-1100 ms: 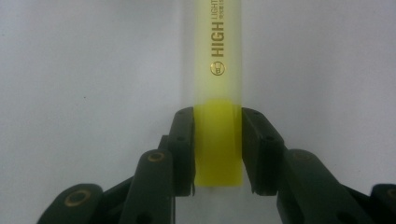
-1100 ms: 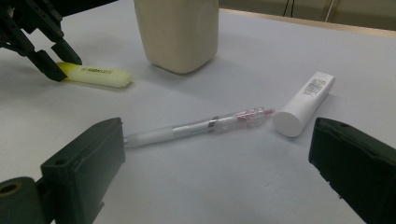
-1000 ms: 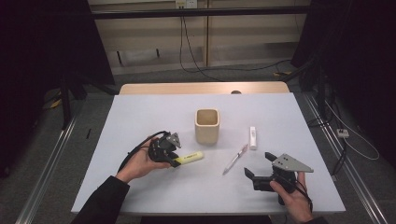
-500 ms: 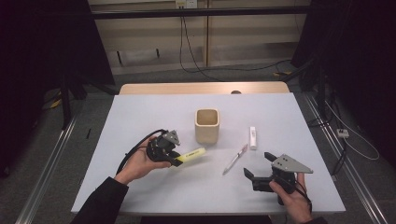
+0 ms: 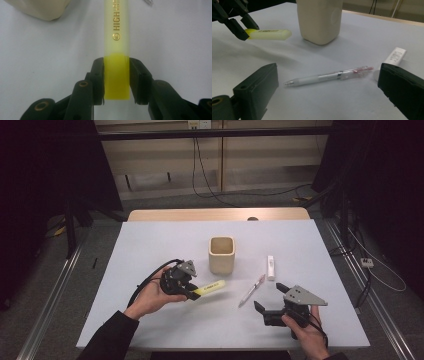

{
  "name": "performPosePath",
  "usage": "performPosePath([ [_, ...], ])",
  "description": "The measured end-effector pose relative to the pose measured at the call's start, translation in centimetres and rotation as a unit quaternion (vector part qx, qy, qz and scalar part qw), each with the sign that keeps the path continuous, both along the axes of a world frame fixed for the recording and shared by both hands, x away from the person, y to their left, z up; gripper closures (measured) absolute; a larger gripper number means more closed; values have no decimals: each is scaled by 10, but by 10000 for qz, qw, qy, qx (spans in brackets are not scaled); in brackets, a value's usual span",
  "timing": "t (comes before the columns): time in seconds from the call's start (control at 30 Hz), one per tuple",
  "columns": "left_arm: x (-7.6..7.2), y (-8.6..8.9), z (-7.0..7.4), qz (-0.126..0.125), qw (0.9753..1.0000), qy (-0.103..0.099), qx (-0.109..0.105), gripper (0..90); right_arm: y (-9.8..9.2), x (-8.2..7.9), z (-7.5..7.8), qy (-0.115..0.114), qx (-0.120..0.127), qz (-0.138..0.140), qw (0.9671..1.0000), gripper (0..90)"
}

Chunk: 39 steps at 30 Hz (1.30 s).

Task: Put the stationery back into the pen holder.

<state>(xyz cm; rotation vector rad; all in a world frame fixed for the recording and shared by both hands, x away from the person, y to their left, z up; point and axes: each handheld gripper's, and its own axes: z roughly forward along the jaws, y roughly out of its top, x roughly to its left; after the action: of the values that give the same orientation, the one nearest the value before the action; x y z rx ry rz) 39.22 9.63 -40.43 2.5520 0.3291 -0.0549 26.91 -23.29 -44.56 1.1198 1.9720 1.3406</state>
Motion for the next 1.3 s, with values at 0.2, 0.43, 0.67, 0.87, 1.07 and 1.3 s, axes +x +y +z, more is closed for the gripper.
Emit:
performPosePath([
  [0.2, -3, -3, 2, -48, 10000, -5, 9, 671, 10, 2, 2, -120, -122, 138, 9998, 31],
  [0.43, -9, -15, 9, -160, 9998, -105, -33, 671, 24, 4, 5, -184, 0, 336, 9993, 31],
  [0.67, -3, -28, 19, -343, 9992, -206, 19, 671, 35, 4, 7, -152, 107, 385, 9991, 26],
  [0.87, 3, -43, 25, -467, 9988, -176, -16, 671, 42, 7, 7, -264, -144, 433, 9986, 32],
  [1.07, 3, -55, 23, -603, 9981, -38, 130, 671, 47, 10, 3, -321, -501, 302, 9978, 46],
  [1.3, 0, -63, 25, -765, 9967, -19, 264, 671, 57, 8, 3, -394, -1112, 537, 9916, 51],
])
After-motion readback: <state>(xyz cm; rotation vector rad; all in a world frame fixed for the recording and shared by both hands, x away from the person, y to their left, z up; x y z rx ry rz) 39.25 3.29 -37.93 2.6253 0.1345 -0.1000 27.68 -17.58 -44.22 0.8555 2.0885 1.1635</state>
